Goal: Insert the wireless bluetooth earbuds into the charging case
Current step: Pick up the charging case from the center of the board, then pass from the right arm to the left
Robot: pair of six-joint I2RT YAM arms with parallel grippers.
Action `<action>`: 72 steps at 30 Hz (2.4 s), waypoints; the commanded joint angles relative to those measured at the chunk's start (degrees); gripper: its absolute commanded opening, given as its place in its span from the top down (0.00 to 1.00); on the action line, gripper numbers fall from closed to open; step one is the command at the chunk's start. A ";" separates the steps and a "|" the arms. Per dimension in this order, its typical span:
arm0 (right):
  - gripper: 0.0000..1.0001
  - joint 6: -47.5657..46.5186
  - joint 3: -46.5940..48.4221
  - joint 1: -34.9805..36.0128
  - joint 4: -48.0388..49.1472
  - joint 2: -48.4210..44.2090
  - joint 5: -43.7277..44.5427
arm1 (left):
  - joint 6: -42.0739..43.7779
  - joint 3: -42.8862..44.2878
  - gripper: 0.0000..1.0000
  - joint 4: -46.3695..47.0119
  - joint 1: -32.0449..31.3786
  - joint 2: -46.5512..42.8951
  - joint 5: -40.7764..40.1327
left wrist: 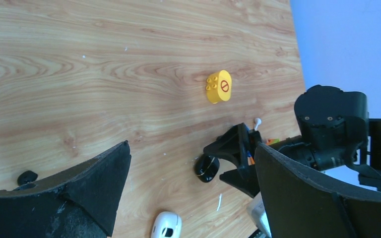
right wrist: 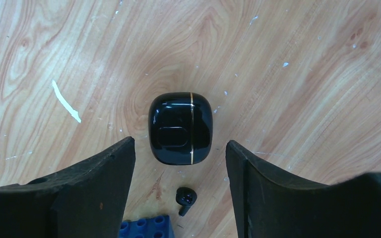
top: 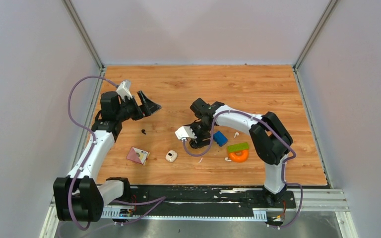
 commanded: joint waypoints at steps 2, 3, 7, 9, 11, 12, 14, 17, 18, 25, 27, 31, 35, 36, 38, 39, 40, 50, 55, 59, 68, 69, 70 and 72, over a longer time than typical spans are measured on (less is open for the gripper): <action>0.34 2.25 -0.64 0.43 2.25 1.44 -0.55 | -2.25 -0.41 0.00 4.16 0.51 0.26 2.84; 0.35 2.25 -0.79 0.51 2.31 1.49 -0.37 | -2.32 -0.45 0.00 3.97 0.51 0.25 2.50; 0.37 2.69 -0.84 0.78 2.34 2.10 -0.38 | -2.17 -0.27 0.00 3.85 0.60 0.39 2.45; 0.38 2.76 -0.83 0.91 2.38 2.49 -0.38 | -2.00 -0.11 0.00 3.60 0.60 0.58 2.49; 0.42 3.07 -0.87 1.10 2.54 2.86 -0.23 | -1.82 0.09 0.00 3.28 0.60 0.80 2.40; 0.43 3.41 -0.83 1.12 2.84 3.00 -0.10 | -1.73 0.16 0.00 3.02 0.60 0.93 2.12; 0.50 4.83 -0.83 1.21 3.61 2.96 0.18 | -1.32 0.22 0.01 2.33 0.60 1.18 1.13; 0.56 7.60 -0.66 1.22 4.97 1.22 1.67 | 0.54 0.50 0.05 2.48 0.55 1.60 1.57; 0.57 8.49 -0.65 1.09 5.49 0.18 2.74 | 1.12 0.66 0.06 2.50 0.52 1.91 1.75; 0.62 17.00 -0.04 -0.89 10.57 -12.89 5.45 | 5.93 3.96 0.13 3.33 -1.90 4.24 5.13; 0.62 20.51 -0.75 -0.90 14.18 -16.64 7.91 | 7.84 6.18 0.13 3.53 -4.38 5.04 7.68; 0.61 25.59 -2.54 -0.89 21.18 -22.16 12.85 | 6.49 10.16 0.18 6.97 -7.88 7.69 15.36; 0.60 28.38 -4.65 -0.90 27.86 -25.20 15.62 | -1.55 10.53 0.25 18.30 -9.13 11.05 22.03; 0.60 28.54 -4.96 -0.89 28.90 -25.29 15.71 | -3.27 10.64 0.25 20.77 -9.46 12.01 23.52; 0.59 29.30 -4.33 -0.88 29.67 -24.96 15.78 | -2.76 11.92 0.25 20.96 -10.54 13.43 25.34; 0.59 29.84 -3.75 -0.89 29.85 -24.68 15.85 | -1.98 12.74 0.24 19.89 -11.22 14.05 25.64; 0.59 30.29 -3.20 -0.90 29.97 -24.43 15.92 | -1.21 13.47 0.24 18.89 -11.83 14.46 25.58; 0.59 30.87 -1.96 -0.81 32.35 -24.36 12.77 | -0.32 16.12 0.38 16.89 -14.96 19.77 22.75; 0.59 31.20 -3.69 -0.73 33.72 -25.73 11.79 | -1.63 17.22 0.38 18.69 -15.64 22.17 23.23; 0.59 31.03 -3.75 -0.72 34.05 -25.76 12.18 | -0.91 18.53 0.43 18.46 -16.72 23.54 24.15; 0.58 30.94 -3.39 -0.72 34.89 -25.39 11.92 | -0.24 20.84 0.53 18.56 -18.07 25.87 26.17; 0.58 30.95 -3.38 -0.73 34.99 -25.40 11.96 | -0.23 20.84 0.55 18.55 -18.12 25.92 26.22; 0.58 30.96 -3.39 -0.72 35.01 -25.40 12.11 | -0.27 20.90 0.58 18.58 -18.12 25.99 26.26; 0.56 30.97 -3.65 -0.67 35.31 -25.48 12.58 | -0.08 20.91 0.63 18.63 -18.12 26.01 26.44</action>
